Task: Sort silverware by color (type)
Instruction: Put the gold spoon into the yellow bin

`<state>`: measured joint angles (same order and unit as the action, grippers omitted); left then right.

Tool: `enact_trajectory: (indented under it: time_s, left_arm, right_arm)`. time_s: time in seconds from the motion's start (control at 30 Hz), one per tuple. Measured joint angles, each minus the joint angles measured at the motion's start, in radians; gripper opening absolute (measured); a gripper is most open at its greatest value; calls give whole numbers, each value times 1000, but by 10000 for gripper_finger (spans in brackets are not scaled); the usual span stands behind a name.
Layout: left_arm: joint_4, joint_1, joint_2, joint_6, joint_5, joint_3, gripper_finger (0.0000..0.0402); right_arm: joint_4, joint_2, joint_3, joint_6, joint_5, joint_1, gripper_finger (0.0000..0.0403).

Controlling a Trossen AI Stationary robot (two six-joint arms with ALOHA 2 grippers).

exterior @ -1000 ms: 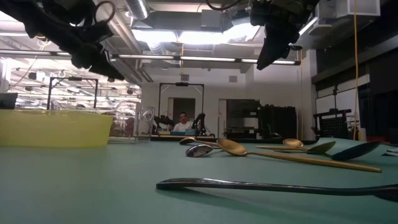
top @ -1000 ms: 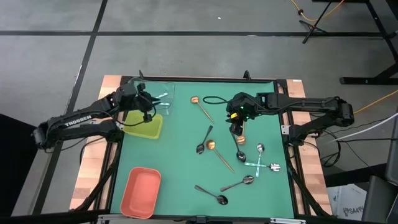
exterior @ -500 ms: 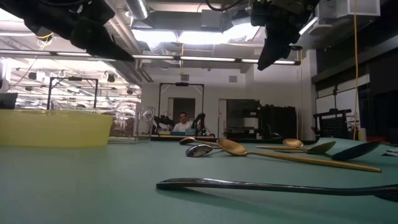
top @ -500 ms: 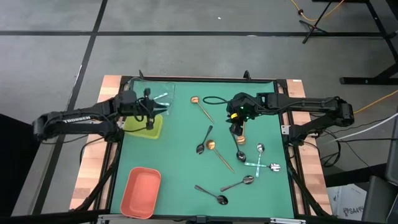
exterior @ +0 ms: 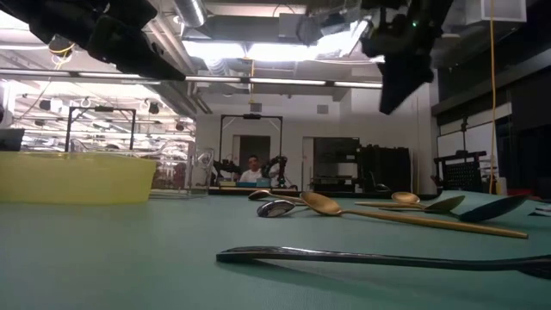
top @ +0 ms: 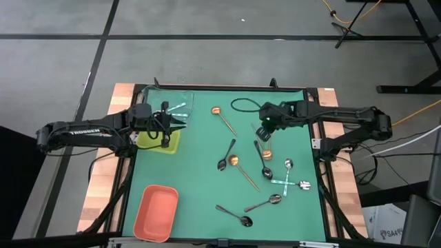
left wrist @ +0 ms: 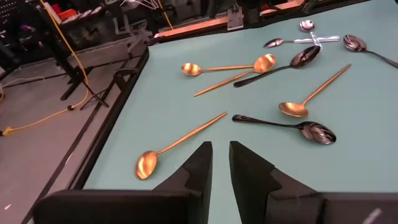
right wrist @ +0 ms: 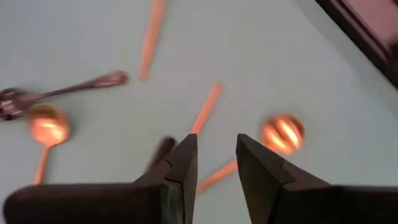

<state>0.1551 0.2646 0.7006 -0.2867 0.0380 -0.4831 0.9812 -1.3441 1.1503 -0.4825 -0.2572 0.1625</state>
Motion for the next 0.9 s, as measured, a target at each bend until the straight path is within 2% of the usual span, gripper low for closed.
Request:
enact_trajectory:
  time_s: [0.17,0.33,0.9]
  left_arm:
    - [1,0,0,0,-2,0,48]
    - [1,0,0,0,-2,0,48]
    - [2,1,0,0,-3,0,48]
  right_arm:
    - [71,0,0,-145,-54,47,99]
    - [68,-2,0,-220,-101,56,99]
    - [103,-154,0,-300,-108,54,99]
